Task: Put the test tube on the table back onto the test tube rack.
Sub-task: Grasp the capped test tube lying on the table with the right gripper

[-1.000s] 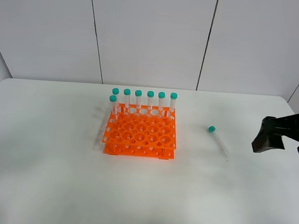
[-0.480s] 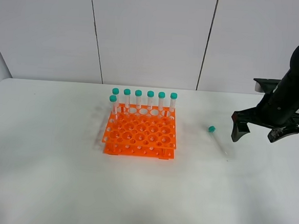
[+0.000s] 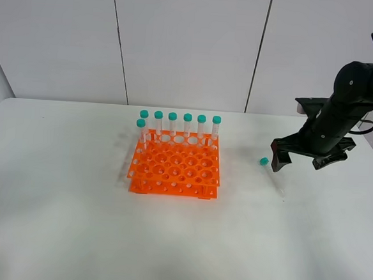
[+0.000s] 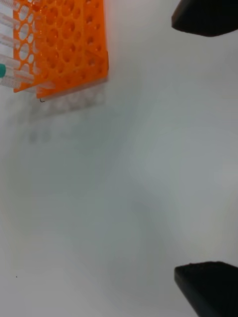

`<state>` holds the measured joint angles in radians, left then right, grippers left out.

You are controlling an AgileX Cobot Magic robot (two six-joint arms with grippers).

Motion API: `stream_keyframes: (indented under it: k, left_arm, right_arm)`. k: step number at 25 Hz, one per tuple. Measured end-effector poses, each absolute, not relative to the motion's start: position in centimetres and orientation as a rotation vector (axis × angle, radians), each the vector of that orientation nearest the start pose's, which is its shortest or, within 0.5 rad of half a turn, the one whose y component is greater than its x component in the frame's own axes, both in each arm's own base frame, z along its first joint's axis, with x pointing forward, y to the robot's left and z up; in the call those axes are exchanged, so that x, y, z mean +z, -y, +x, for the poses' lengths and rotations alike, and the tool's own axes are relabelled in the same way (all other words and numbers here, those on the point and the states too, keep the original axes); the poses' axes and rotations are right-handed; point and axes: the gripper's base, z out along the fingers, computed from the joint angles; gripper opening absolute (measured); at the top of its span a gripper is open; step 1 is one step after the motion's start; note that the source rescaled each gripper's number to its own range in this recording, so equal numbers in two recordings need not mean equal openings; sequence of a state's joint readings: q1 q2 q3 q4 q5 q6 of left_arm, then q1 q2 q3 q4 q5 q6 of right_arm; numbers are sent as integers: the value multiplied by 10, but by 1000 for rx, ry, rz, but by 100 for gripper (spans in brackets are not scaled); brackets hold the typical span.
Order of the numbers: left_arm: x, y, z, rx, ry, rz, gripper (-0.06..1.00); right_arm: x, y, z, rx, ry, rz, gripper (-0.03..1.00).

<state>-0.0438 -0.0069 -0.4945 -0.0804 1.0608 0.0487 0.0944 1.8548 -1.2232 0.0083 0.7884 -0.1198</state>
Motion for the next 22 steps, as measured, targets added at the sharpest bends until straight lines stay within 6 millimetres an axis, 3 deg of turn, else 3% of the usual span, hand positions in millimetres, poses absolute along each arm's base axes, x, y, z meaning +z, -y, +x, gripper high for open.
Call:
stream_keyframes:
  k: [15, 22]
  left_arm:
    - [276, 6, -6, -93, -2039, 98, 100]
    - [276, 6, -6, -93, -2039, 98, 100]
  right_arm:
    - [117, -37, 384, 8, -2884, -296, 100]
    - [111, -37, 385, 7, -2885, -305, 100]
